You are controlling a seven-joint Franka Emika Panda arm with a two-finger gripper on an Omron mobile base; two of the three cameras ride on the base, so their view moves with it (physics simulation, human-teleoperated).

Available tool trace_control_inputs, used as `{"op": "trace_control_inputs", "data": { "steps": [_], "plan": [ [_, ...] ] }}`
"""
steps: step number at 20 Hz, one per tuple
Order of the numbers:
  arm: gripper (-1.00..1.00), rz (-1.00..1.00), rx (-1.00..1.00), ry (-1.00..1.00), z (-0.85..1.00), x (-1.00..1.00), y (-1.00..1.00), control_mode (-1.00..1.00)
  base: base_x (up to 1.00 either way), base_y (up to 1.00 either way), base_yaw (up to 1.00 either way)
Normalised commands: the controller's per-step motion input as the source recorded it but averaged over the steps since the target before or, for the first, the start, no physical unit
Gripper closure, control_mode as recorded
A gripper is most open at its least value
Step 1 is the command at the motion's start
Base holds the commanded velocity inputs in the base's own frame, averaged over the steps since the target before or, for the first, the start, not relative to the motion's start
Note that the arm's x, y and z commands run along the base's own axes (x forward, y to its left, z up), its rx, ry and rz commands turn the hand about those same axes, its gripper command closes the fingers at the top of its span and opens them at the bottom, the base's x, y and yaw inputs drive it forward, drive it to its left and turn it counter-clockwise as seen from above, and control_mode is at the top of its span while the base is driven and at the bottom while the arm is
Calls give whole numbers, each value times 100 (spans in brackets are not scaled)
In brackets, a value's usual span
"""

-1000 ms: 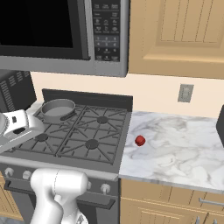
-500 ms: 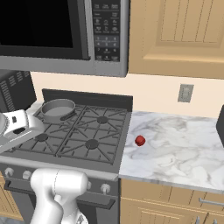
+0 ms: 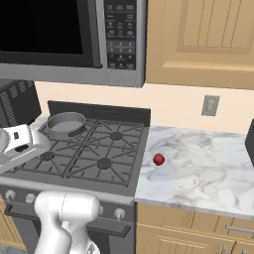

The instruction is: Turn on the burner for the pot on the stove. Wait thirty seconds for the pot to heat up. Then add the bell pepper to the pot.

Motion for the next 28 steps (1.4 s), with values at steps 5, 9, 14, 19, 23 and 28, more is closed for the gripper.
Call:
{"op": "trace_control_inputs", "data": {
  "steps": [5, 9, 14, 19, 23, 28],
  "plan": [
    [-100, 0, 0, 0, 0, 0, 0, -100, 0, 0, 0],
    [-100, 0, 0, 0, 0, 0, 0, -100, 0, 0, 0],
    [-100, 0, 0, 0, 0, 0, 0, -100, 0, 0, 0],
    [-100, 0, 0, 0, 0, 0, 0, -100, 0, 0, 0],
    [-100, 0, 0, 0, 0, 0, 0, -100, 0, 0, 0],
    [-100, 0, 0, 0, 0, 0, 0, -100, 0, 0, 0]
  ]
}}
